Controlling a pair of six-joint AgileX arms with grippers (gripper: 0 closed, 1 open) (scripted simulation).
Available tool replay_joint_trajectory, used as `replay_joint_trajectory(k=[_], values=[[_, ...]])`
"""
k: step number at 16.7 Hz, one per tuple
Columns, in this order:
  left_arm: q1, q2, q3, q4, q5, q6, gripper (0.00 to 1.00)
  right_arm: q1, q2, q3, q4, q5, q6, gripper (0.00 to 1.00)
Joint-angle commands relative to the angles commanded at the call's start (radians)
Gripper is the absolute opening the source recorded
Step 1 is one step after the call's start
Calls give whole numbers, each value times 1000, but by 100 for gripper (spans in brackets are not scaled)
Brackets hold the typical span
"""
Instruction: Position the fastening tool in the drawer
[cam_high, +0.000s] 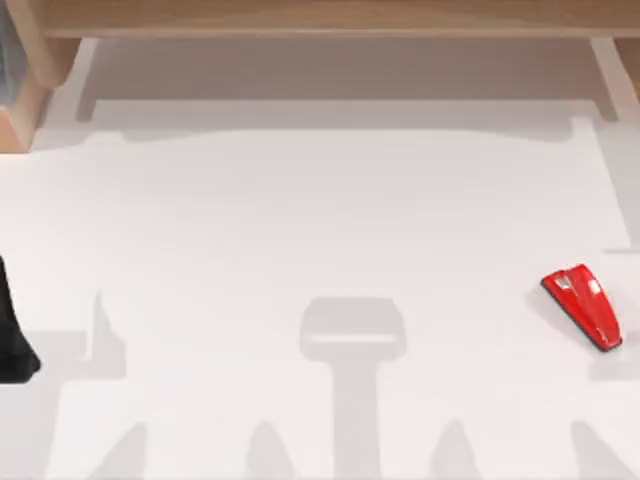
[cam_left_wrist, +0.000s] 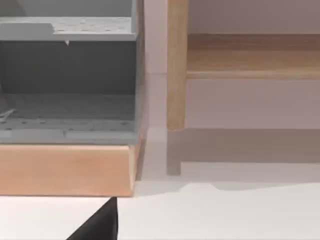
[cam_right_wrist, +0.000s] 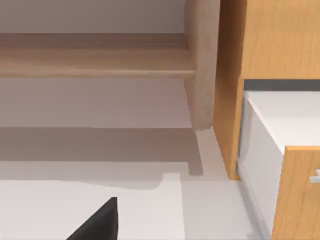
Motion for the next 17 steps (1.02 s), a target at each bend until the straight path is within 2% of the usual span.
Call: replay_joint_trajectory(k=[4, 8, 17], values=[[0, 0, 0, 0, 0, 0, 100, 4, 31, 29, -22, 0, -6, 100], [0, 0, 0, 0, 0, 0, 100, 30, 220, 186, -141, 0, -37, 100], [0, 0, 0, 0, 0, 0, 100, 124, 1095, 766, -582, -1, -154, 100]])
